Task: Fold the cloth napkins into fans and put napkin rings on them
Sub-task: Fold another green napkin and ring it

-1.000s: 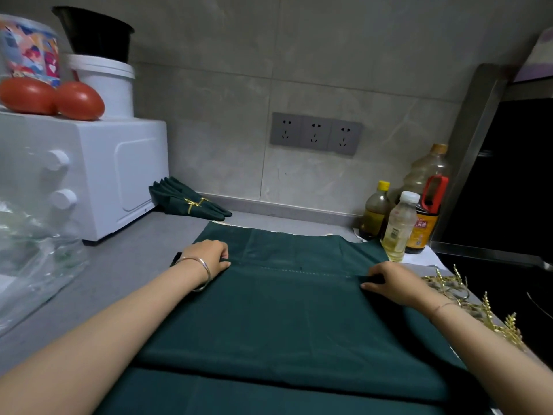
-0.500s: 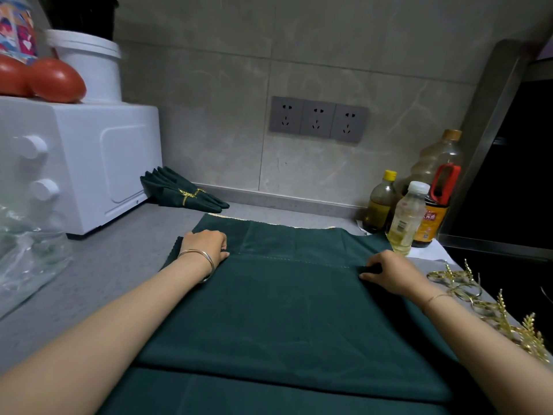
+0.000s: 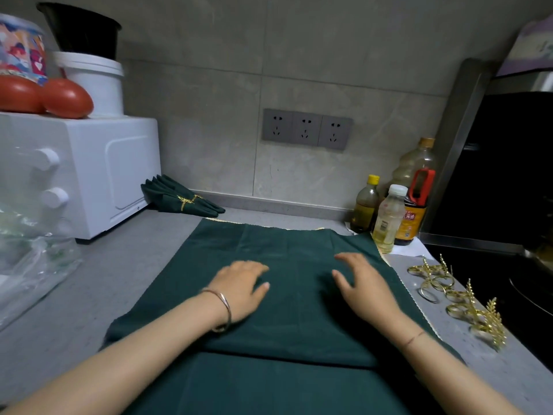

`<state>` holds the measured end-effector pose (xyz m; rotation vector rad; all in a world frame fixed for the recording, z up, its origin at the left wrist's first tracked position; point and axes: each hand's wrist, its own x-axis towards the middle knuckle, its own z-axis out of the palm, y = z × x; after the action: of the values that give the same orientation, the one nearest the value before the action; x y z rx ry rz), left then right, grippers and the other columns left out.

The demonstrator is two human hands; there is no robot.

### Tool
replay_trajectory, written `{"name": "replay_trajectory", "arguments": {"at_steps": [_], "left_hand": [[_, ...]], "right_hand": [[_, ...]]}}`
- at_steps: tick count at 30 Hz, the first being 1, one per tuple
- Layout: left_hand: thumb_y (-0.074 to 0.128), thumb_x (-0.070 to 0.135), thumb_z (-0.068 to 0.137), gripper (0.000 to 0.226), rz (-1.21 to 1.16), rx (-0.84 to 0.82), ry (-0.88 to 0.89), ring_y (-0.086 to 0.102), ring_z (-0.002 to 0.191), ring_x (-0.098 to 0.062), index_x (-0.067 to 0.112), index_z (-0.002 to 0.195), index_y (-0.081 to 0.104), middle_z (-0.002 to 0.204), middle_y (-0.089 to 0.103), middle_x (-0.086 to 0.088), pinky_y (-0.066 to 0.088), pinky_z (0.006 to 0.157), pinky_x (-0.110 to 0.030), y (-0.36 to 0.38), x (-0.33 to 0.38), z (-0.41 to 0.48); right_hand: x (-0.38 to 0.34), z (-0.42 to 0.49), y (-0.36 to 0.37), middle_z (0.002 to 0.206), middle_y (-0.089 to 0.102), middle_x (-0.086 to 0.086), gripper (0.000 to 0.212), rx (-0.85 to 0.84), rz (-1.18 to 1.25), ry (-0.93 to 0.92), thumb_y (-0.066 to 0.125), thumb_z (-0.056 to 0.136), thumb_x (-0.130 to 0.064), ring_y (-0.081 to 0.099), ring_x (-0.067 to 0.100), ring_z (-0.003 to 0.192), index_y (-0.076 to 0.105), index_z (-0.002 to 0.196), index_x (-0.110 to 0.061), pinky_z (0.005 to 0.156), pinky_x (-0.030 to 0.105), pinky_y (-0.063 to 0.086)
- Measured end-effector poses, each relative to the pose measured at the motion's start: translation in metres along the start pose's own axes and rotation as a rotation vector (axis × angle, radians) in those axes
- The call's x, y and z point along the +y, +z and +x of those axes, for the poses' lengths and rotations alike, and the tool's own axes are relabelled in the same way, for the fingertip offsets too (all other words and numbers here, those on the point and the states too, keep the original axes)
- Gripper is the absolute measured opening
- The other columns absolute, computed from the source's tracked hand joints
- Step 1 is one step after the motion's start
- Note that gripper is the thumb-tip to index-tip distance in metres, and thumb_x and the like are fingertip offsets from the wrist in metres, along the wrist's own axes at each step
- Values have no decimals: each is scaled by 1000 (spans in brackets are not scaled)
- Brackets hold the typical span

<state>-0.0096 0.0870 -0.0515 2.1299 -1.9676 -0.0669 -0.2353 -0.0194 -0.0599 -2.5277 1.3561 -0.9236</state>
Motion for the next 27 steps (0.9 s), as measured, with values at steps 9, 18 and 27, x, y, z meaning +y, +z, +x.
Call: {"name": "replay_trajectory", "arguments": {"at_steps": [9,18,27], "left_hand": [[14,34,104,54,124,-246,-131,-7,147,-22,15,153,2,161,-4,3,-3,117,-52,28,50,-38],[8,42,102,55,119,-229,-230,-16,146,-24,27,152,-9,159,-16,6,-9,114,-56,40,36,-47],[8,52,99,59,118,-176,-353,-12,147,-25,31,152,-8,159,-15,5,-4,116,-55,31,-12,-64]], "right_hand": [[-80,-57,33,157,20,-2,46,-367,-79,-60,29,101,-17,14,11,145,28,148,-18,116,31,8],[-61,-74,32,160,0,-7,50,-441,-218,64,16,102,-43,-4,16,147,9,151,-35,117,46,-4],[0,-81,-1,160,1,-8,56,-401,-254,200,19,97,-56,-2,14,147,10,150,-39,118,40,0]]}}
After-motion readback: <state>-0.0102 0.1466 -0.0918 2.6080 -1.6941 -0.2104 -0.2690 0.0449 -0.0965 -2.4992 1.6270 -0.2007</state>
